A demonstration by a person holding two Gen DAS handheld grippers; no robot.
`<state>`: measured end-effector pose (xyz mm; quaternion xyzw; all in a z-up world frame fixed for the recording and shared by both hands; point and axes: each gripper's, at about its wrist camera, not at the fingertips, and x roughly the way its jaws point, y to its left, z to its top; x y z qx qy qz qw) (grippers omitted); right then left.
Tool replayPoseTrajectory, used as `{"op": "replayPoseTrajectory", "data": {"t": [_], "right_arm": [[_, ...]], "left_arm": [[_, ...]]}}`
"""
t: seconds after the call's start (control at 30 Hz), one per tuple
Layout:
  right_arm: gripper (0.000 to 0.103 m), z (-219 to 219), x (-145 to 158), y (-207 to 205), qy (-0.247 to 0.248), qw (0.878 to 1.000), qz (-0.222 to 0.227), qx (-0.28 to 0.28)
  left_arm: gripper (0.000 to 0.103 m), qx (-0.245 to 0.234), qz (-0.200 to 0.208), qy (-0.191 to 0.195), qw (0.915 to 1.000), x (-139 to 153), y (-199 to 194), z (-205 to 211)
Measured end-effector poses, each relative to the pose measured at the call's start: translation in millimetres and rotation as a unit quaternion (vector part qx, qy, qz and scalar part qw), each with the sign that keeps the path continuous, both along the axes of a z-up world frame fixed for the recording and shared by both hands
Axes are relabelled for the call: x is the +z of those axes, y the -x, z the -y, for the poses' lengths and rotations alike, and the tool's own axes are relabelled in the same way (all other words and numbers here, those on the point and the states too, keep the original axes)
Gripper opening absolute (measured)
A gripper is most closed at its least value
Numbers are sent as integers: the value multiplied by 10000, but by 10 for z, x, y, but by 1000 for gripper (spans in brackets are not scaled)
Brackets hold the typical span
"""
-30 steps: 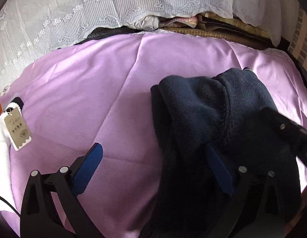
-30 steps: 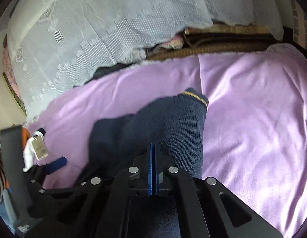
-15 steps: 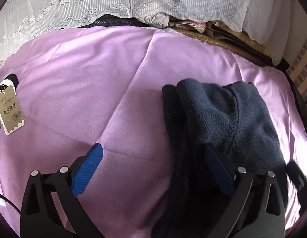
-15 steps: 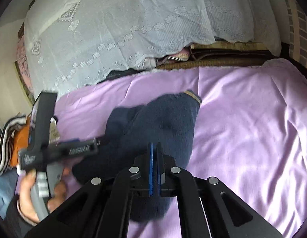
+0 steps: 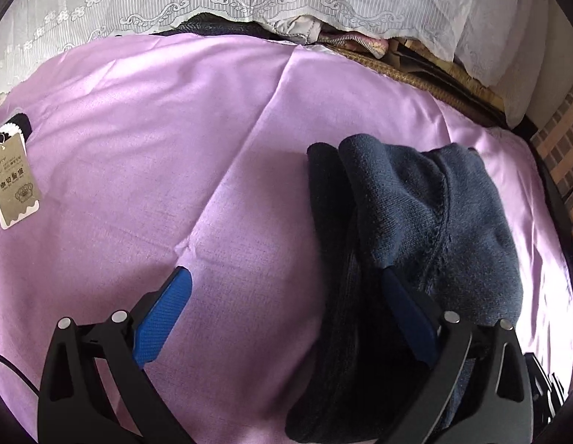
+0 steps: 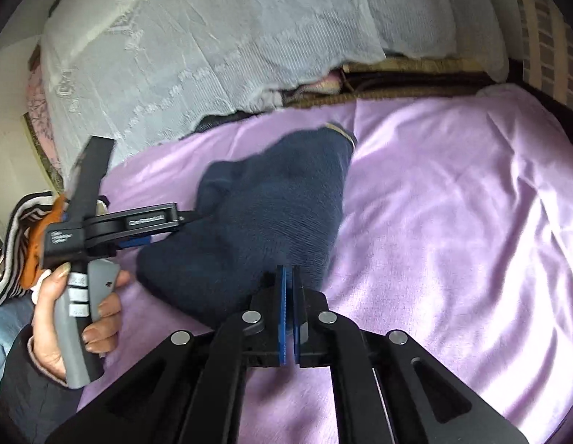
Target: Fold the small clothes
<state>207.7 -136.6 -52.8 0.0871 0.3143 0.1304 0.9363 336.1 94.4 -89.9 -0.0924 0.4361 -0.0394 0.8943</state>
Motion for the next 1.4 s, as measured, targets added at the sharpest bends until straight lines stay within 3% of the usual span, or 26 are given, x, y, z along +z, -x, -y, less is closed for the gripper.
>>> {"op": "replayPoseTrajectory", "data": {"t": [0.13, 0.2, 0.3, 0.33, 0.37, 0.43, 0.53, 0.7, 0.8, 0.97, 1.1, 1.13, 1.23, 1.4], "right_arm": [[3, -58, -157, -122, 256, 9987, -431, 18], [3, 25, -161, -145, -47, 9985, -540, 74], [6, 170, -137, -159, -548, 9972, -508, 34], [20, 227, -125, -161, -676, 9965, -485, -72], [47, 295, -114, -168, -785, 9956, -462, -227], [69, 478, -113, -205, -1282, 9905, -396, -296], [69, 648, -159, -304, -1912, 9799, -462, -335], [69, 743, -296, -597, -2532, 9644, -731, -233], [69, 722, -375, -768, -2642, 9600, -921, -149], [70, 691, -452, -968, -2800, 9538, -1085, -48], [71, 655, -494, -1159, -2879, 9502, -1185, 113], [71, 642, -503, -1196, -2888, 9497, -1205, 131], [71, 614, -521, -1306, -2916, 9482, -1242, 214], [71, 532, -540, -1472, -2817, 9505, -1278, 292]], "left_arm": [[99, -46, 28, -313, 9995, -48, 2, 99], [99, -49, 59, -390, 9992, -41, 5, 112], [99, -36, -28, -178, 9998, -38, -4, 55], [98, -44, -61, -106, 9999, -30, -8, 36], [98, -82, -108, -1, 9999, -17, -9, 15], [98, -249, -208, 281, 9991, 12, -16, -18], [98, -517, -332, 965, 9934, 25, -26, -81], [98, -687, -498, 1384, 9867, -54, -68, -133], [98, -790, -457, 1485, 9847, -41, -58, -121], [98, -902, -492, 1287, 9863, -87, -89, -58], [98, -983, -524, 1423, 9835, -83, -105, -78], [98, -1032, -528, 1533, 9814, -78, -99, -75], [98, -1528, -579, 2099, 9640, -40, -80, 9], [98, -1545, -594, 1365, 9767, -136, -77, 223]]}}
